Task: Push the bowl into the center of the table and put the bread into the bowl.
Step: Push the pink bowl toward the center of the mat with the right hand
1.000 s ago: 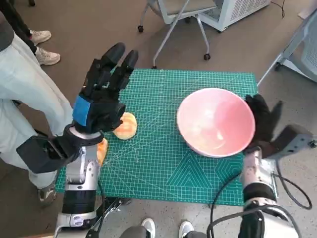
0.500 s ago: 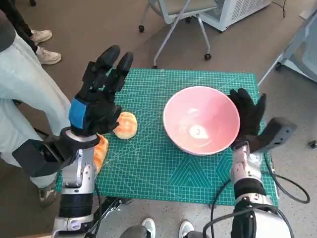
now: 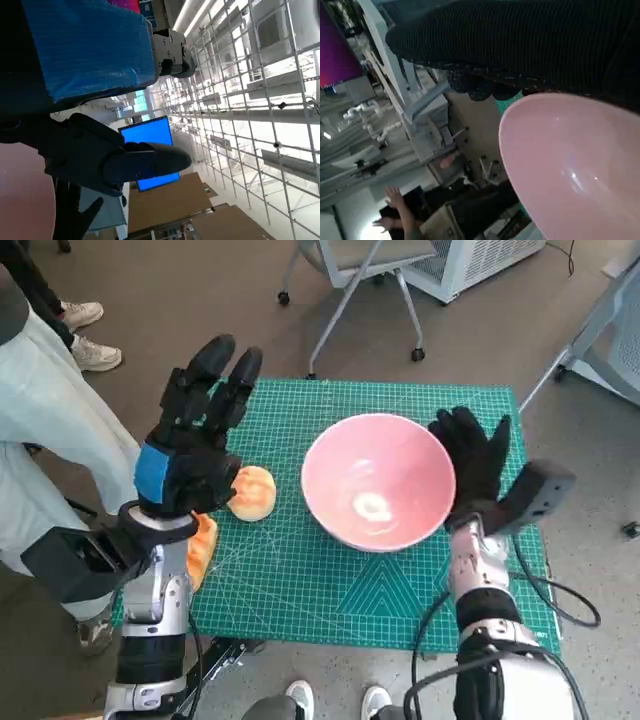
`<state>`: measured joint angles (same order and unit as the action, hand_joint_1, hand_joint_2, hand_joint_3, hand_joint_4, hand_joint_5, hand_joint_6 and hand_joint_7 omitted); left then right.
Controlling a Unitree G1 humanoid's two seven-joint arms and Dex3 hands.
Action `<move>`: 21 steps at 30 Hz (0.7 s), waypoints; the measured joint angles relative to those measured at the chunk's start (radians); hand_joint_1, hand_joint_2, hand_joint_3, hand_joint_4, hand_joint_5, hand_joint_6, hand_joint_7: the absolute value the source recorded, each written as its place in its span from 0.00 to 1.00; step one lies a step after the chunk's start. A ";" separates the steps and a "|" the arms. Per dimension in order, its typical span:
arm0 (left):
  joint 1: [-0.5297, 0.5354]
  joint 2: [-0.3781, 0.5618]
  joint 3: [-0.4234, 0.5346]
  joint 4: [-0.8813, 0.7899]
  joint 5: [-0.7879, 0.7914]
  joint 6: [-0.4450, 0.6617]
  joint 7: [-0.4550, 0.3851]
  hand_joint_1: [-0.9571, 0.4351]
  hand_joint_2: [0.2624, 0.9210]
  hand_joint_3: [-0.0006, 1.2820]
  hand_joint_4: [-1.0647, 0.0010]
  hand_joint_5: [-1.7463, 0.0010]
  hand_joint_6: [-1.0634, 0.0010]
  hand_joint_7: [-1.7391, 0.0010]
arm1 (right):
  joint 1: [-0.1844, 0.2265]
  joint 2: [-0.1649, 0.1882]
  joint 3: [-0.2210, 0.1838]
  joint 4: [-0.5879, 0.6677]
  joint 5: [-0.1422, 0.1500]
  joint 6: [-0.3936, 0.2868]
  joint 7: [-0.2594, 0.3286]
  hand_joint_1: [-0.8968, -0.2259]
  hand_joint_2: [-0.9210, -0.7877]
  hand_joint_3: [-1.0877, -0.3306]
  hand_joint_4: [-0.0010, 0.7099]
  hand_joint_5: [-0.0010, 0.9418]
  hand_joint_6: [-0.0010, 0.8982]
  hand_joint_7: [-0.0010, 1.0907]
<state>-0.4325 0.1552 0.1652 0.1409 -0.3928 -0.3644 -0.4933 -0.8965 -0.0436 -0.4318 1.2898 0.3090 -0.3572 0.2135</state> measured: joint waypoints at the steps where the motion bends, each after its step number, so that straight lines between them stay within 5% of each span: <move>1: 0.001 0.001 0.000 0.000 0.000 0.000 0.000 0.24 1.00 0.36 0.86 0.99 0.99 0.73 | -0.004 0.004 0.000 0.001 0.000 0.002 0.000 0.47 0.00 0.34 0.24 0.00 0.26 0.18; 10: 0.005 0.004 0.003 -0.001 0.000 0.001 0.009 0.24 1.00 0.36 0.85 0.99 0.99 0.72 | -0.024 0.028 -0.001 0.007 0.000 0.015 0.000 0.45 0.00 0.34 0.26 0.01 0.28 0.18; 21: 0.008 0.004 0.002 -0.004 0.000 0.002 0.011 0.23 1.00 0.35 0.85 1.00 0.99 0.72 | -0.029 0.017 -0.005 0.007 0.000 0.025 0.003 0.46 0.00 0.33 0.27 0.01 0.29 0.17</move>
<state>-0.4249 0.1594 0.1672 0.1371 -0.3929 -0.3627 -0.4827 -0.9252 -0.0264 -0.4367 1.2971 0.3089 -0.3318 0.2168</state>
